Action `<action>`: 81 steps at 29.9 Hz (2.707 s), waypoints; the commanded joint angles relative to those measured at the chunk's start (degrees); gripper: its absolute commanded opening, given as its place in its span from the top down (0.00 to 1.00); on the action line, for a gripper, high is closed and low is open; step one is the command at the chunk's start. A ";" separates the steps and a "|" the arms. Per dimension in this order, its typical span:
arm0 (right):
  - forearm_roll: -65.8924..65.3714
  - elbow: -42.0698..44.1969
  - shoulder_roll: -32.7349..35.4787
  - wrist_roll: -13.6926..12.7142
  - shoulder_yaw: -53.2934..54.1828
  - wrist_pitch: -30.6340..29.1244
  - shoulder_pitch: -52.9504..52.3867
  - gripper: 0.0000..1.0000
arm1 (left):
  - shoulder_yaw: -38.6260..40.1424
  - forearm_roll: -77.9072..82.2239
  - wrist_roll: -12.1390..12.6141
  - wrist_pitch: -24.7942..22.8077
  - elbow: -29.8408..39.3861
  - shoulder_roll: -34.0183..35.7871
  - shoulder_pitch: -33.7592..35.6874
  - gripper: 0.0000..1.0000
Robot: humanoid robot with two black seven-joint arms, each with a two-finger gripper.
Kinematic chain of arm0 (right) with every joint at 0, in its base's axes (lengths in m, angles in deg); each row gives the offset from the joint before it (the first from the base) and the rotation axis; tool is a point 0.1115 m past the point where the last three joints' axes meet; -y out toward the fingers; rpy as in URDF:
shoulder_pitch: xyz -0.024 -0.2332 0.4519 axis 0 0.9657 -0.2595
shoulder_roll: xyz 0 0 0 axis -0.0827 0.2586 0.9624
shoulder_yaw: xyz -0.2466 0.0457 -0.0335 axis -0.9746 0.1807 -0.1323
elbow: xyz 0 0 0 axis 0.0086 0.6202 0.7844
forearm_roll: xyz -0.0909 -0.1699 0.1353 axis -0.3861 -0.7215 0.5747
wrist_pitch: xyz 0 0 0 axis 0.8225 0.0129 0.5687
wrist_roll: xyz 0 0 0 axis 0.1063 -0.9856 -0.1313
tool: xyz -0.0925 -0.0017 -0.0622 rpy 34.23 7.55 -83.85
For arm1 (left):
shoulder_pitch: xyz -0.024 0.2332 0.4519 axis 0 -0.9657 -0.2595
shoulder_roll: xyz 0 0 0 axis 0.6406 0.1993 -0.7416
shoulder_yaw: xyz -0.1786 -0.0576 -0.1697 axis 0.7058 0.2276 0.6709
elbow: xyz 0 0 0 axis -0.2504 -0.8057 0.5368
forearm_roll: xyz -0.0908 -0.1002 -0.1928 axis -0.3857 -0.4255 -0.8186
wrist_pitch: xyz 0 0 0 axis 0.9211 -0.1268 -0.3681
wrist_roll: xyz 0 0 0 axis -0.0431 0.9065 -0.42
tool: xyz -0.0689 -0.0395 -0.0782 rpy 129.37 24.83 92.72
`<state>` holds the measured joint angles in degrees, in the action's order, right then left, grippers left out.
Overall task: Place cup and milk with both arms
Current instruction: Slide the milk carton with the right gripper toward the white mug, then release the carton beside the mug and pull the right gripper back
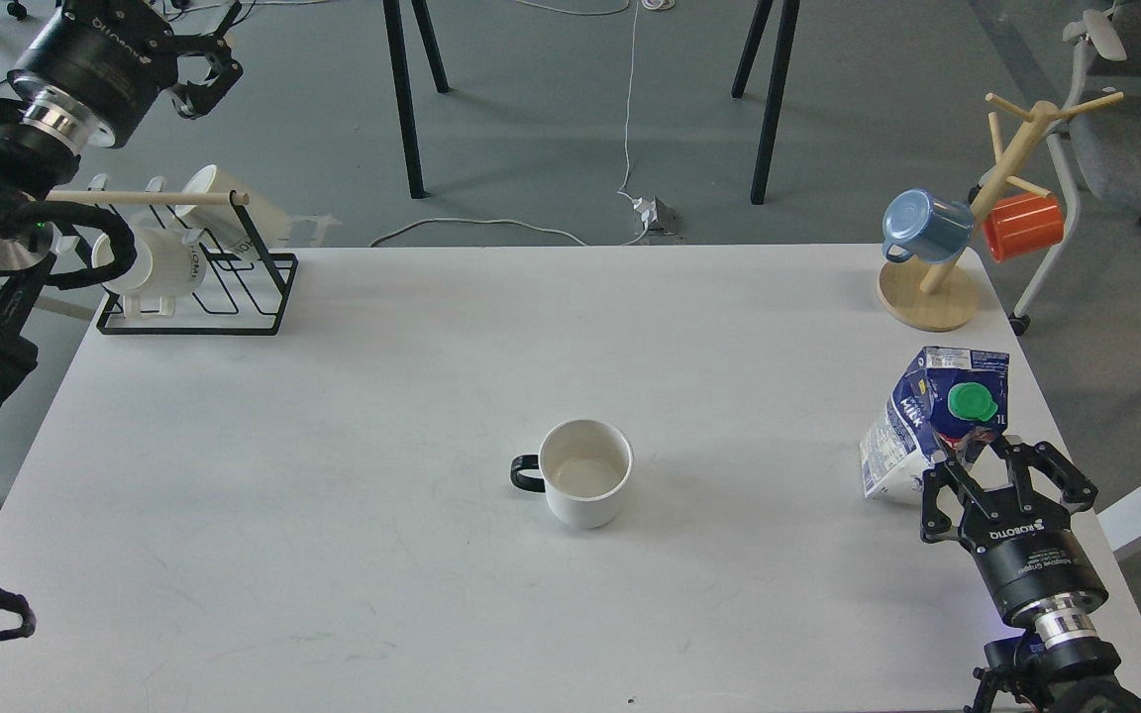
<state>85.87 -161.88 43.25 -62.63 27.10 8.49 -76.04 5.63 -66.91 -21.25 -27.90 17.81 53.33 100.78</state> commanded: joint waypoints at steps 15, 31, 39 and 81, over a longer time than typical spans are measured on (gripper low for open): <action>-13.04 -2.36 -14.05 -0.40 -6.64 0.00 -5.26 0.60 | -2.71 0.07 -0.17 0.61 -0.01 0.01 0.27 0.01; -14.71 3.17 -20.12 -0.57 -8.23 0.00 -6.14 0.59 | -3.16 0.07 -0.17 0.70 -0.10 -0.25 0.19 0.01; -17.00 4.93 -22.23 -0.57 -10.34 0.00 -6.23 0.58 | -3.16 0.07 -0.26 0.61 -0.36 0.01 0.01 0.01; -19.37 -5.26 5.16 -0.31 -0.52 0.00 2.38 0.03 | -2.28 -0.45 -0.79 0.35 -0.98 -0.60 0.18 0.01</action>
<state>66.57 -165.11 41.11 -62.97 21.26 8.49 -73.67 2.98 -67.11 -21.94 -27.41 16.85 52.82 100.74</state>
